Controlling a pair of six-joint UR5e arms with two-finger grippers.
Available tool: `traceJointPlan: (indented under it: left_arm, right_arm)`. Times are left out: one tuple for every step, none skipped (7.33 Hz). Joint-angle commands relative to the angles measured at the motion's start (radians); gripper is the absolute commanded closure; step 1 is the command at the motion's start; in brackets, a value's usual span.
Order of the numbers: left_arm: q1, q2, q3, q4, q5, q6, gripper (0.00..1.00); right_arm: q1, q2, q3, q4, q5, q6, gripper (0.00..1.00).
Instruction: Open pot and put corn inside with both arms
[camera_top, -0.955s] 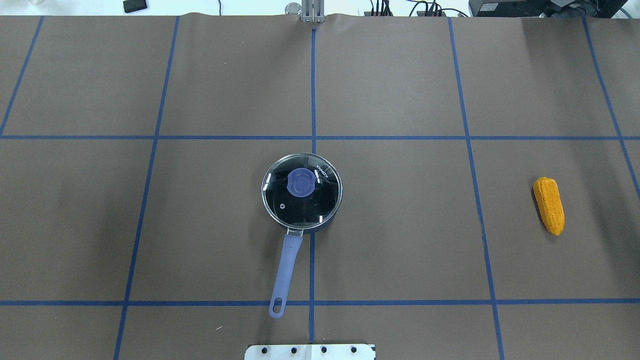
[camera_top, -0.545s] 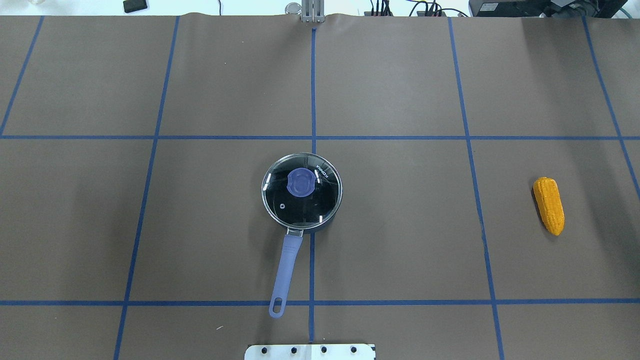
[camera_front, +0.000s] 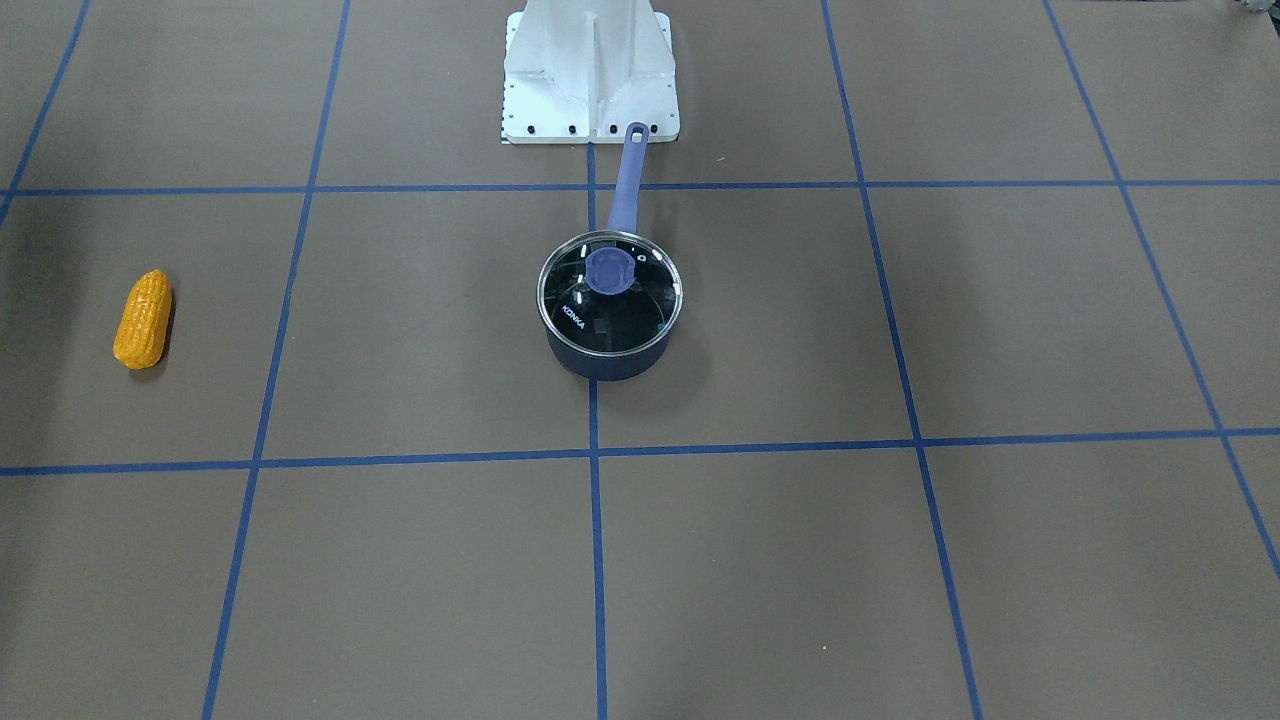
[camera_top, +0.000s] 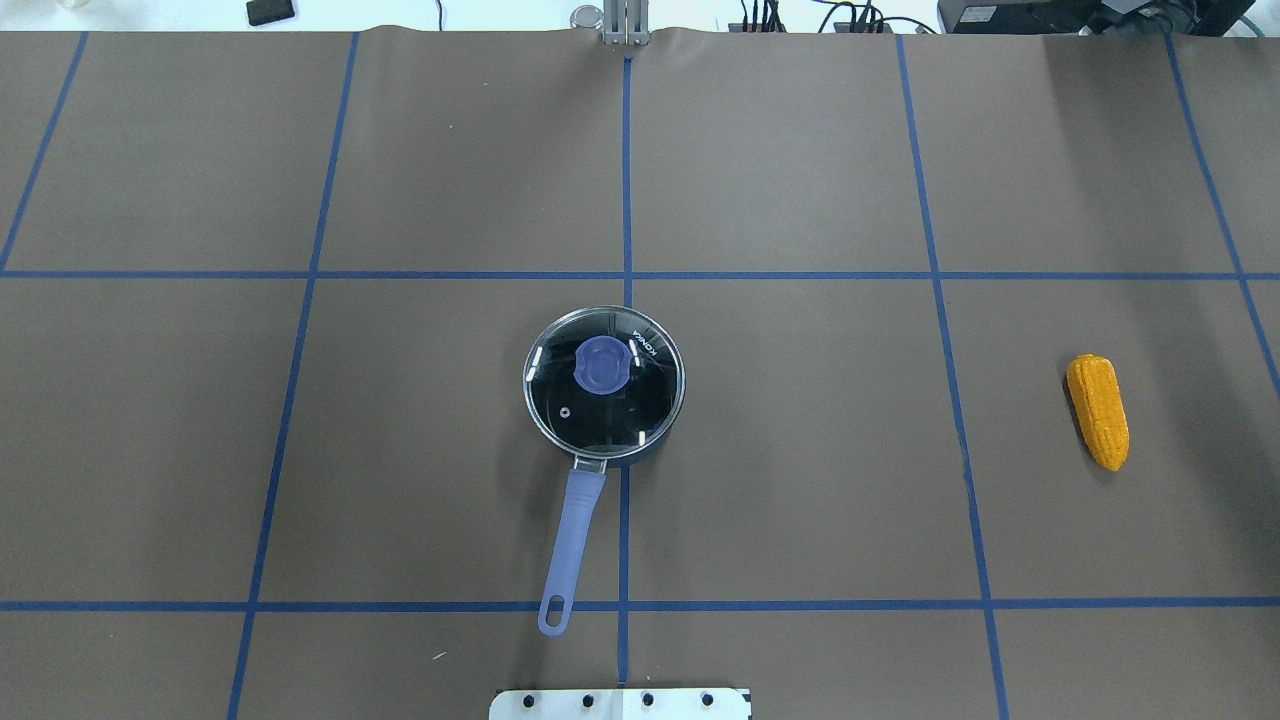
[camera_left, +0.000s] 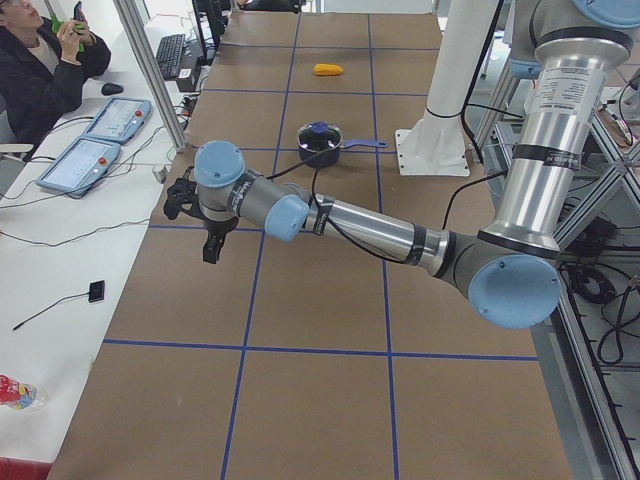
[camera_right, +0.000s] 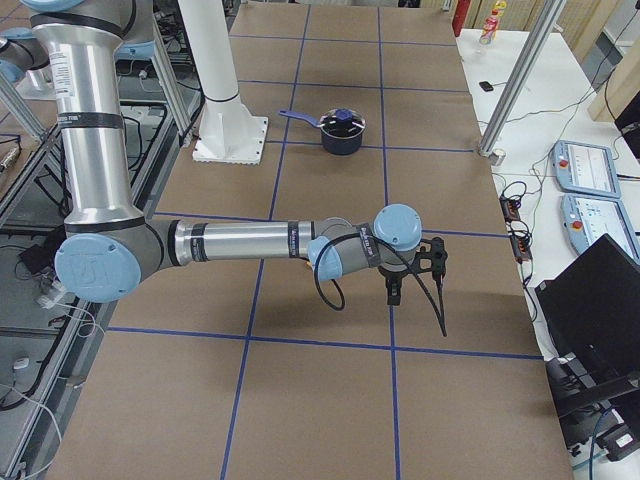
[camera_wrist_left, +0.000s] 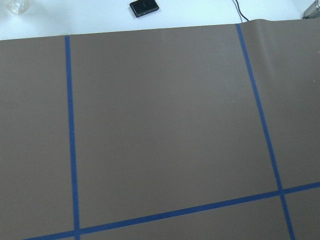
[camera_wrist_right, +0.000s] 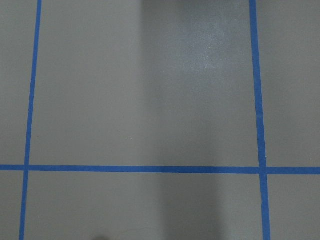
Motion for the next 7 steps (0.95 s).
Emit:
traceJointPlan:
  left_arm:
    - [0.153,-0.086,-0.163,0.135,0.046,-0.252,0.03]
    - [0.28,-0.161,-0.267,0.294,0.117,-0.357,0.03]
    - [0.389,-0.254,-0.323,0.413,0.203,-0.465,0.03]
    - [0.496,-0.318,-0.328,0.434,0.248,-0.595,0.03]
    - [0.596,-0.365,-0.327,0.434,0.32,-0.694,0.03]
    - [0.693,-0.393,-0.316,0.431,0.393,-0.761,0.03]
    - [0.748,-0.413,-0.298,0.419,0.444,-0.805,0.03]
  right_arm:
    - [-0.077,0.05,0.018,0.012,-0.003,0.151,0.0]
    - [-0.136,0.086,0.023,0.006,-0.034,0.181,0.01]
    - [-0.185,0.08,0.025,0.01,-0.089,0.181,0.02]
    - [-0.228,0.077,0.025,0.015,-0.117,0.181,0.01]
    - [-0.286,0.062,0.022,0.055,-0.184,0.19,0.01]
    - [-0.306,0.049,0.023,0.073,-0.211,0.211,0.01]
    - [-0.331,0.026,0.022,0.116,-0.22,0.227,0.01]
